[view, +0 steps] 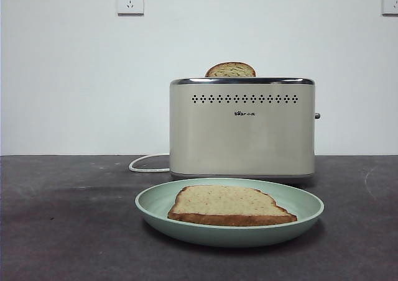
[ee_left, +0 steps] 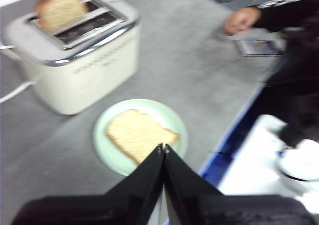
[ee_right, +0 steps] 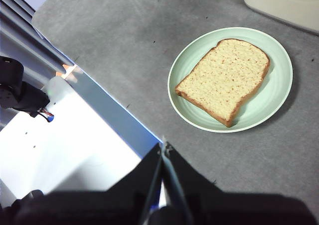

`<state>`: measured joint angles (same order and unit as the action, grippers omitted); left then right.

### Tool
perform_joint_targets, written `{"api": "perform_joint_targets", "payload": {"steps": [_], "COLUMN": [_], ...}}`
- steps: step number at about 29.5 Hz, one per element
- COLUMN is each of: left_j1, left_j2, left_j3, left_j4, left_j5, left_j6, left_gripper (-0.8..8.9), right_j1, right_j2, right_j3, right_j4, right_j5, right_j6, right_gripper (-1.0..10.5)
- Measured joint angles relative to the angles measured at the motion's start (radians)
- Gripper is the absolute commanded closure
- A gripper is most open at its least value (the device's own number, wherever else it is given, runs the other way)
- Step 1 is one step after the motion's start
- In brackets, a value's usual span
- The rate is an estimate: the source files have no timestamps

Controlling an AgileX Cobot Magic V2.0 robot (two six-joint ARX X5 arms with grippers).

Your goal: Take the bread from the toaster,put the bread on the plate,put the plate on the table

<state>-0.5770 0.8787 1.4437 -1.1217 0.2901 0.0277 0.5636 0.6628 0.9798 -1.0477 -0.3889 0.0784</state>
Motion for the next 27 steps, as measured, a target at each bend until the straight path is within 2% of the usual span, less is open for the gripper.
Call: {"api": "perform_joint_targets", "payload": {"steps": [3, 5, 8, 13, 20, 27], "left_j1": [0.060, 0.165, 0.356, 0.521, 0.616, 0.634], "left_j2": [-0.008, -0.040, -0.114, -0.249, -0.494, -0.667], "left_j3": [-0.001, -0.008, -0.085, -0.292, -0.725, -1.098], "left_j4": [0.175, 0.314, 0.455, 0.603, 0.854, 0.938], "left_j5": [-0.121, -0.086, 0.020, 0.023, -0.027, -0.108], "left_j6": [0.081, 0.148, 0.186, 0.197, 0.198, 0.151], "left_gripper": [8.18, 8.17, 8.18, 8.17, 8.18, 8.18], "right_j1": [0.000, 0.000, 0.000, 0.000, 0.000, 0.000], "right_j2": [0.000, 0.000, 0.000, 0.000, 0.000, 0.000], "right_j3": [0.000, 0.000, 0.000, 0.000, 0.000, 0.000], "right_j4": [0.000, 0.000, 0.000, 0.000, 0.000, 0.000], "right_j5": [0.000, 0.000, 0.000, 0.000, 0.000, 0.000], "right_j6": [0.000, 0.000, 0.000, 0.000, 0.000, 0.000], "right_gripper": [9.4, 9.4, 9.4, 9.4, 9.4, 9.4]}}
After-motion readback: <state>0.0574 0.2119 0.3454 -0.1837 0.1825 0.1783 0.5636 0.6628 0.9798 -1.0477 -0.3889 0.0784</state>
